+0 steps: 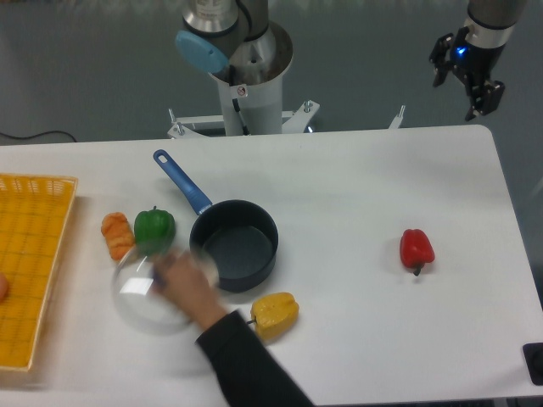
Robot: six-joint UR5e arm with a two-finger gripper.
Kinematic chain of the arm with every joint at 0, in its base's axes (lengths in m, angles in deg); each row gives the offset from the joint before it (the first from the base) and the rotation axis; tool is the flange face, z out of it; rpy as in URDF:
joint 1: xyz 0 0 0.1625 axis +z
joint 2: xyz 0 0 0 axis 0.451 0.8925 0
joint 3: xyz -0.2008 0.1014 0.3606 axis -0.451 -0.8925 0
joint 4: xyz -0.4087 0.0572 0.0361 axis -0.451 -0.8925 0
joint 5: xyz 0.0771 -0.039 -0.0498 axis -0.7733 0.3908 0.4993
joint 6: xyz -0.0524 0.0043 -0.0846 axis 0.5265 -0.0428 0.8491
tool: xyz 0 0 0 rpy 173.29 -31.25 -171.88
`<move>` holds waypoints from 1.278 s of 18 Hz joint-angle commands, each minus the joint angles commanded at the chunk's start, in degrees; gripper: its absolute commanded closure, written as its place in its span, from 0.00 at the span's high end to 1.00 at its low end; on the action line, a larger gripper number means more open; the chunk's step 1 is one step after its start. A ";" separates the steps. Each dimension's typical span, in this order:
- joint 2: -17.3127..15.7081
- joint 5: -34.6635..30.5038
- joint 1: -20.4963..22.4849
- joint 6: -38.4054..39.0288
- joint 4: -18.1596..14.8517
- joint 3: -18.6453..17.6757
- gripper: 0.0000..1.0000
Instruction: Open the lid
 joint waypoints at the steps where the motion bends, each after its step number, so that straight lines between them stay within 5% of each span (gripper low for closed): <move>1: -0.09 0.00 -0.44 0.09 0.09 0.00 1.00; 12: 0.09 -0.09 -4.13 10.63 0.44 0.26 1.00; 23: 0.09 0.00 -4.22 10.72 0.44 0.26 1.00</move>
